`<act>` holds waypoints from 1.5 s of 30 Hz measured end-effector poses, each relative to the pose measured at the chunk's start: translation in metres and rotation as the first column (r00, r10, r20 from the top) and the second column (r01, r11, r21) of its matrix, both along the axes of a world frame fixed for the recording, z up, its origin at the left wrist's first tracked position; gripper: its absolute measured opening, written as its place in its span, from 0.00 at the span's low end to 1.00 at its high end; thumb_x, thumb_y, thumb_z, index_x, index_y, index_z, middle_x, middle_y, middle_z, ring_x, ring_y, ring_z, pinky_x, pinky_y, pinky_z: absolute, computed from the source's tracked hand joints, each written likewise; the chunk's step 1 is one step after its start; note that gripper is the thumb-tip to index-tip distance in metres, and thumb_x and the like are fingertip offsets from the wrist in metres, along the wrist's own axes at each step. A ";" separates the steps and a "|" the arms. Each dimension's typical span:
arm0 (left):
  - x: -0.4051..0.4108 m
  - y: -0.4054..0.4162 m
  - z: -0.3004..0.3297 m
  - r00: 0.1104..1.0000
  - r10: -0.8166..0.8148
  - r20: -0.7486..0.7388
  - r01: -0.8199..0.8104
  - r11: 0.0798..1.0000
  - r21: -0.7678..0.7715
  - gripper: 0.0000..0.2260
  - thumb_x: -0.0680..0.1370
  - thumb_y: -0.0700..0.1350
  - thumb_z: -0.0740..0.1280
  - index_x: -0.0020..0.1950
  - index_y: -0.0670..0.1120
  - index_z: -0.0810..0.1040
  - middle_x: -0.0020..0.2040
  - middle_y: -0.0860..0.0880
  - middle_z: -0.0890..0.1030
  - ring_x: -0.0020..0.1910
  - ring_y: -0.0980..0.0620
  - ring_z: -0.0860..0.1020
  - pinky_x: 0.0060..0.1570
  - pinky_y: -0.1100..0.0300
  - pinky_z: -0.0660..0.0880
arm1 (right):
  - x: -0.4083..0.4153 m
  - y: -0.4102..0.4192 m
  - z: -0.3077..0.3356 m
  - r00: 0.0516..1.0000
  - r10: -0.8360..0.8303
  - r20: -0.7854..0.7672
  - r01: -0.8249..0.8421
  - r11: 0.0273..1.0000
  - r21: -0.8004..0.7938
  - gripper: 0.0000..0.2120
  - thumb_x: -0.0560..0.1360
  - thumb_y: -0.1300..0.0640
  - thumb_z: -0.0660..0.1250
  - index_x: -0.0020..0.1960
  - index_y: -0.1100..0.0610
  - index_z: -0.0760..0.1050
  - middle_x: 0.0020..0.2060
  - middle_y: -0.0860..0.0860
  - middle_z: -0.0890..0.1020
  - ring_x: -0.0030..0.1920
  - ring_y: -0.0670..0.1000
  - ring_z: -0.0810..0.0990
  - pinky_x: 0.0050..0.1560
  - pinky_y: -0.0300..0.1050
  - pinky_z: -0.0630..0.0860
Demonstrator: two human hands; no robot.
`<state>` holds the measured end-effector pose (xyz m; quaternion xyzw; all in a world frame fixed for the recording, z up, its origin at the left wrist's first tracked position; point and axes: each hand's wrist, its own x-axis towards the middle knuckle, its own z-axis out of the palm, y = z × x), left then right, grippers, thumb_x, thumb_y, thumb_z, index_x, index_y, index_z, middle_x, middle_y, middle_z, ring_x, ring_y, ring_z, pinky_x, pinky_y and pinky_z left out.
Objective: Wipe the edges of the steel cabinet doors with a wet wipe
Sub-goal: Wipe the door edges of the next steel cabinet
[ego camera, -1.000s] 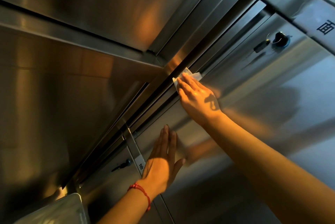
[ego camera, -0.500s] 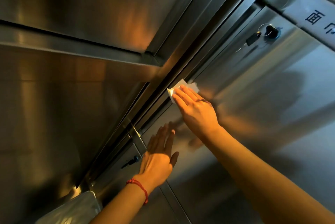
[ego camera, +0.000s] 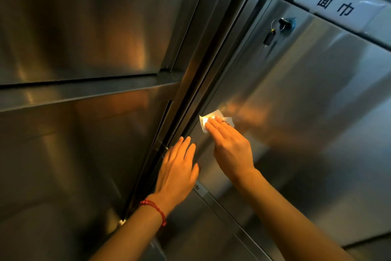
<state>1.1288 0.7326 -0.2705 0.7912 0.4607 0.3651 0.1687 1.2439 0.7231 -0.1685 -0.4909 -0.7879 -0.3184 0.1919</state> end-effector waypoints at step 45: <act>-0.081 -0.044 -0.173 0.928 -0.187 -0.322 0.153 0.980 -0.127 0.16 0.72 0.39 0.70 0.58 0.34 0.78 0.56 0.36 0.80 0.55 0.38 0.78 0.52 0.42 0.75 | -0.061 -0.110 -0.285 0.786 -0.452 -0.421 0.182 0.821 -0.542 0.30 0.50 0.61 0.84 0.51 0.63 0.82 0.48 0.57 0.84 0.48 0.56 0.83 0.41 0.51 0.80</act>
